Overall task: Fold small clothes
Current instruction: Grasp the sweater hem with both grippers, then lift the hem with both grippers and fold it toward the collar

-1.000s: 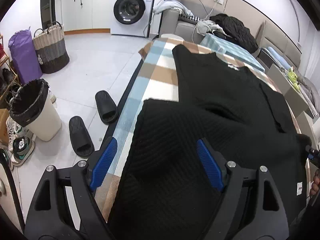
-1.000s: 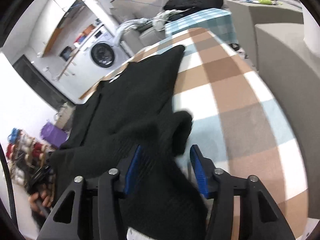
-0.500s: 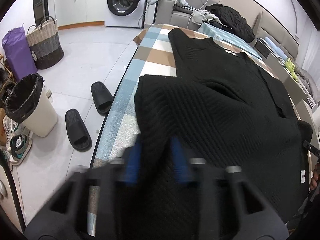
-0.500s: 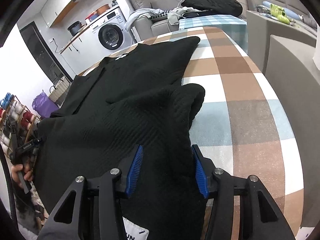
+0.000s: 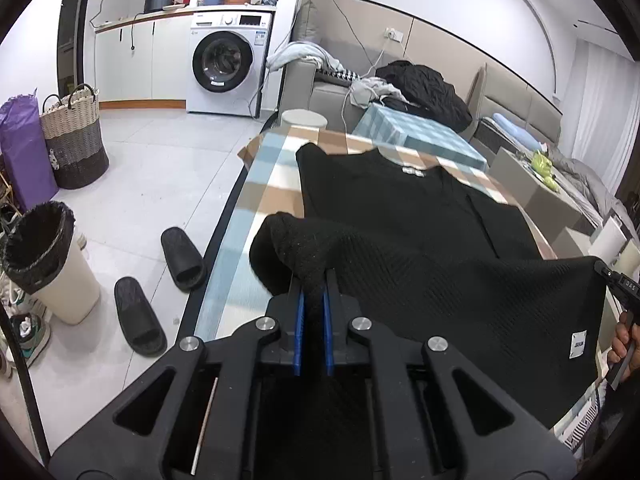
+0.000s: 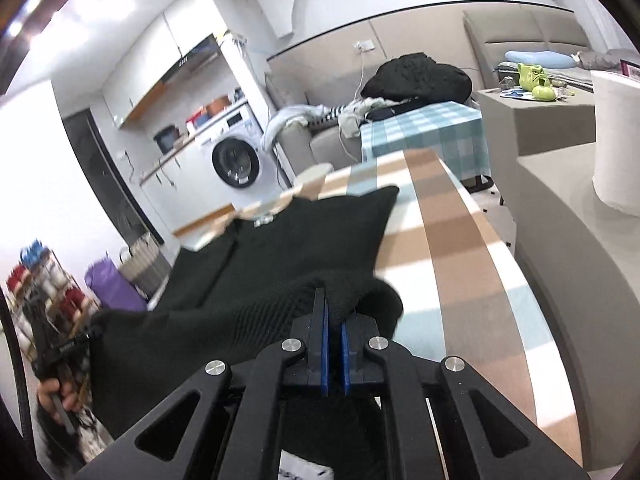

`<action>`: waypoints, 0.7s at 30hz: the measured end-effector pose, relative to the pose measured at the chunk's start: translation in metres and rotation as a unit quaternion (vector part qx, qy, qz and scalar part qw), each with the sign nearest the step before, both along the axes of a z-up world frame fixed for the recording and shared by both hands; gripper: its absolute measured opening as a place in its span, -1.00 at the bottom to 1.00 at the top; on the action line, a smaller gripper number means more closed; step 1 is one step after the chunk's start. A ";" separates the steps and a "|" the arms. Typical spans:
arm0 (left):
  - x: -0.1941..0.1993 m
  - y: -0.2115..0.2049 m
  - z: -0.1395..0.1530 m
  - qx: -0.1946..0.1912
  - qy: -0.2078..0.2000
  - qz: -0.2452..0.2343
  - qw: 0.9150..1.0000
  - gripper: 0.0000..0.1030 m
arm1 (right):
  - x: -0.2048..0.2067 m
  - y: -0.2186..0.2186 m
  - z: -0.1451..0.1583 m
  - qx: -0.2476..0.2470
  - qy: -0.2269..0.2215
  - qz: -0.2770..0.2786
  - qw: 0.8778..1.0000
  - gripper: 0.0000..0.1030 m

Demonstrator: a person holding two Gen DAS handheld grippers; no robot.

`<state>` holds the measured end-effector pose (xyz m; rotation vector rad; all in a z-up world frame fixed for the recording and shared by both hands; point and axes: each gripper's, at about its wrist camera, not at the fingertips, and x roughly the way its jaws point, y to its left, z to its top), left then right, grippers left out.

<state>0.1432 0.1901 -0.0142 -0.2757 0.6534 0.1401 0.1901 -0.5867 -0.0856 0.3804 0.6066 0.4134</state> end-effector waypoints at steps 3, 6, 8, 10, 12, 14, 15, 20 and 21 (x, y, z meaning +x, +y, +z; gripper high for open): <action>0.017 0.004 0.000 -0.002 -0.002 0.008 1.000 -0.90 | 0.022 0.000 -0.002 0.009 0.024 -0.022 0.999 -0.91; 0.046 0.014 -0.009 -0.011 0.004 0.022 1.000 -0.90 | 0.048 0.003 -0.010 0.014 0.052 -0.040 0.998 -0.91; 0.063 0.018 -0.016 -0.013 0.014 0.032 0.999 -0.90 | 0.065 0.007 -0.018 0.016 0.074 -0.052 0.996 -0.91; 0.076 0.020 -0.026 -0.013 0.030 0.037 0.999 -0.90 | 0.079 0.010 -0.028 0.012 0.096 -0.065 0.993 -0.91; 0.083 0.020 -0.035 -0.012 0.052 0.036 0.998 -0.89 | 0.085 0.011 -0.036 -0.001 0.118 -0.075 0.990 -0.75; 0.087 0.020 -0.044 -0.012 0.069 0.035 0.997 -0.75 | 0.085 0.006 -0.042 -0.002 0.137 -0.073 0.988 -0.50; 0.087 0.021 -0.048 -0.017 0.078 0.033 0.996 -0.54 | 0.082 0.002 -0.044 0.000 0.143 -0.075 0.987 -0.20; 0.091 0.023 -0.060 -0.023 0.085 0.030 0.996 0.04 | 0.070 -0.009 -0.056 -0.003 0.161 -0.062 0.985 0.00; 0.093 0.023 -0.063 -0.028 0.087 0.029 0.995 0.04 | 0.073 -0.006 -0.060 -0.005 0.170 -0.050 0.984 0.00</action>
